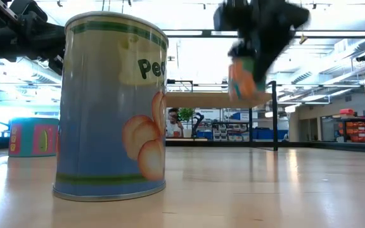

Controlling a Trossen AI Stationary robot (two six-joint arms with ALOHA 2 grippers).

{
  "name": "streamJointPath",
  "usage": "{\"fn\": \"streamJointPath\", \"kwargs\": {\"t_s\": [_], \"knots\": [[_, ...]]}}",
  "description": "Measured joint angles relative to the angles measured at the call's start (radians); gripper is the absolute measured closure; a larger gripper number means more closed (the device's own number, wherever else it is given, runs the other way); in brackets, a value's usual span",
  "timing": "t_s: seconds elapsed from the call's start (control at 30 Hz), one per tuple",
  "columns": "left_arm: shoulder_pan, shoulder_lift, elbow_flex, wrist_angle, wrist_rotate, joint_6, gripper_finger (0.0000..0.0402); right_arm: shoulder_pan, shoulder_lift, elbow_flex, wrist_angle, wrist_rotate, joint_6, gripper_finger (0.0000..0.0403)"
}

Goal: Pick and place cans onto a shelf
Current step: Put the canned orange on the shelf

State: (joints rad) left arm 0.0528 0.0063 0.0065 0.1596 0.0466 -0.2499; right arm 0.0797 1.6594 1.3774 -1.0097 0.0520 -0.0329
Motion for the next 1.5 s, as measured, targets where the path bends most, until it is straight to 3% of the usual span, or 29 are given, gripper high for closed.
{"fn": "streamJointPath", "kwargs": {"t_s": [0.1,0.2,0.37,0.5,0.83,1.23,1.5], "knots": [[0.0,0.0,0.0,0.0,0.0,0.0,0.0379,-0.078,-0.074,0.094,-0.102,0.099,0.029,0.0123],[0.0,0.0,0.0,0.0,0.0,0.0,0.0379,-0.196,-0.13,0.148,-0.146,0.167,0.16,0.0115],[0.0,0.0,0.0,0.0,0.0,0.0,0.0379,-0.388,-0.166,0.158,-0.164,0.183,0.463,0.0115],[0.0,0.0,0.0,0.0,0.0,0.0,0.0379,-0.474,-0.125,0.158,-0.161,0.176,0.63,0.0116],[0.0,0.0,0.0,0.0,0.0,0.0,0.0379,-0.521,0.001,0.23,-0.264,0.151,0.756,0.0112],[0.0,0.0,0.0,0.0,0.0,0.0,0.0379,-0.559,0.005,0.231,-0.262,0.151,0.763,0.0058],[0.0,0.0,0.0,0.0,0.0,0.0,0.0379,-0.562,-0.001,0.231,-0.244,0.168,0.767,0.0049]]}}
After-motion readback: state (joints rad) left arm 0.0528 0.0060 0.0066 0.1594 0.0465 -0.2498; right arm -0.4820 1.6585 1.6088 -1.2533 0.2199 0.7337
